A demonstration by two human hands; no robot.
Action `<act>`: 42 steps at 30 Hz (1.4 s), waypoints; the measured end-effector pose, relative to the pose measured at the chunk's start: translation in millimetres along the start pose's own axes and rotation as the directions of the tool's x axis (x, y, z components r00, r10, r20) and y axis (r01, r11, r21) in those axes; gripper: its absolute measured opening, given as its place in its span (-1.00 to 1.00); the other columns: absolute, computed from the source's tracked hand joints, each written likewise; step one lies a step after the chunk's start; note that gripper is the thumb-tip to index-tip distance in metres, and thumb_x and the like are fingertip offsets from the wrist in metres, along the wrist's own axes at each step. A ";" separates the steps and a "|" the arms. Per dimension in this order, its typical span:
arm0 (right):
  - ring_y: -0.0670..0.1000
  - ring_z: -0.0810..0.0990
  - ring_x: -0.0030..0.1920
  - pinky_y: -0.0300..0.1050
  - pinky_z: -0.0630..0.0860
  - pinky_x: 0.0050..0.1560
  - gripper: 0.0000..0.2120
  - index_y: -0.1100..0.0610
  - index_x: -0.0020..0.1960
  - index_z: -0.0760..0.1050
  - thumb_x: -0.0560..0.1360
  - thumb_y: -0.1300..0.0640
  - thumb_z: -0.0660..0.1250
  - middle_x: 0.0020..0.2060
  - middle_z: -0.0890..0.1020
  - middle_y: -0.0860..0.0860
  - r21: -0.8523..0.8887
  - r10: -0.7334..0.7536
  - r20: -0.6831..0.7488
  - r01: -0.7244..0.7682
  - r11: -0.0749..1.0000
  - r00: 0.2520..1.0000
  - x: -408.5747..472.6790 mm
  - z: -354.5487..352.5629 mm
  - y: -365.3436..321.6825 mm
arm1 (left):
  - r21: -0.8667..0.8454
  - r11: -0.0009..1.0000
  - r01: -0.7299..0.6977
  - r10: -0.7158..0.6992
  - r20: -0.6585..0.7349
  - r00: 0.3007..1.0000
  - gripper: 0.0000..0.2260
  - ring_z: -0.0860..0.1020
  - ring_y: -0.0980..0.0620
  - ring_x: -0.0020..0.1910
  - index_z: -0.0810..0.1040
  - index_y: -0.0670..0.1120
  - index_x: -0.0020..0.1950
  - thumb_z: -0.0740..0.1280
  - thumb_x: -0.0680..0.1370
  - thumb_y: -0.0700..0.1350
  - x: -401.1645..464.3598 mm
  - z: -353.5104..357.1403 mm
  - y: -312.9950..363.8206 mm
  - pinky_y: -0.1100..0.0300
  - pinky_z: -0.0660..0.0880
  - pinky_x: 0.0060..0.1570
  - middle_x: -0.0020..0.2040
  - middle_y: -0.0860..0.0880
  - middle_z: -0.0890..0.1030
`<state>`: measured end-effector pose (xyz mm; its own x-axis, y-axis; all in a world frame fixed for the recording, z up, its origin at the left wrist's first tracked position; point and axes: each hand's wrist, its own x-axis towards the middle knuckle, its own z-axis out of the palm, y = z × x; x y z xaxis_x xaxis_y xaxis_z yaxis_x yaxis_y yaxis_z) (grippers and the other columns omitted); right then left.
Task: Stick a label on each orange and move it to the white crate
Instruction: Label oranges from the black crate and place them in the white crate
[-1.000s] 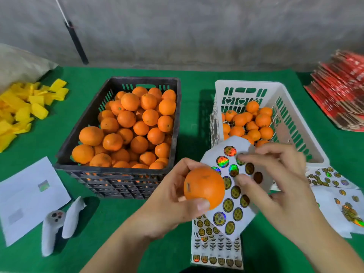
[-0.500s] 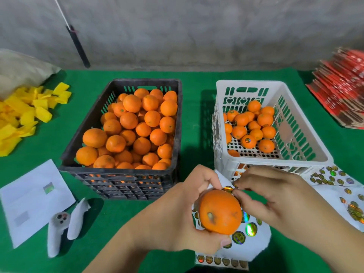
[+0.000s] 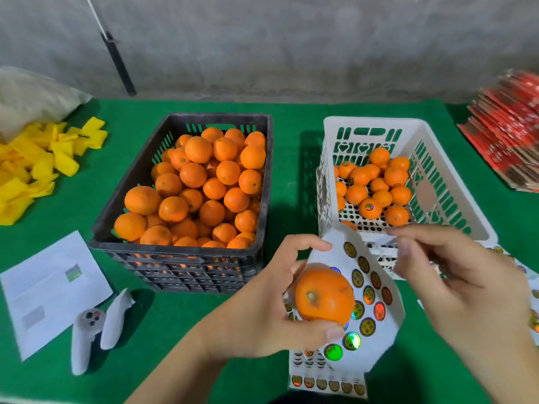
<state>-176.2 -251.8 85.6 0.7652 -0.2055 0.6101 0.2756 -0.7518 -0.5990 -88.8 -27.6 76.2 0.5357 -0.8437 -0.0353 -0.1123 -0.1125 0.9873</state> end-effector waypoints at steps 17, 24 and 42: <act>-0.12 0.51 0.17 -0.27 0.50 0.09 -0.29 -0.15 0.57 0.36 0.48 -0.22 0.48 0.25 0.36 -0.15 -0.012 -0.119 0.293 0.128 0.992 0.949 -19.3 26.0 -4.5 | -0.377 0.925 -0.045 -0.024 -0.177 0.984 -0.48 0.56 -0.13 0.39 0.53 0.04 0.47 0.31 0.60 0.28 6.9 8.0 -31.4 -0.10 0.52 0.37 0.38 -0.09 0.61; -0.02 0.21 0.59 -0.17 0.14 0.56 -0.08 -0.12 0.66 0.13 0.42 -0.41 0.35 0.55 0.29 0.02 -0.033 0.468 0.218 -0.473 0.881 0.856 25.7 7.6 29.6 | -0.257 0.964 -0.070 0.031 -0.154 0.988 -0.39 0.58 -0.04 0.37 0.21 0.32 0.59 0.33 0.69 -0.19 5.4 -7.6 -42.8 0.13 0.55 0.30 0.43 0.02 0.58; 0.17 0.76 0.11 0.34 0.66 0.14 -0.64 -0.02 0.16 0.73 0.42 -0.12 0.47 0.10 0.77 0.07 0.507 0.610 0.423 -0.733 0.453 0.670 -25.7 39.9 42.2 | 0.880 0.058 0.471 -0.601 -0.346 0.721 -0.51 0.53 -0.15 0.06 0.28 -0.03 0.59 0.32 0.68 -0.12 122.6 -149.0 -122.0 0.08 0.53 -0.20 0.58 -0.23 0.23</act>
<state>-161.0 -253.3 23.9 0.9271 -0.3308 -0.1761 -0.1408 0.1280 -0.9817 115.3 -39.1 -25.5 0.7427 -0.3588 -0.5653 -0.4911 -0.8658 -0.0957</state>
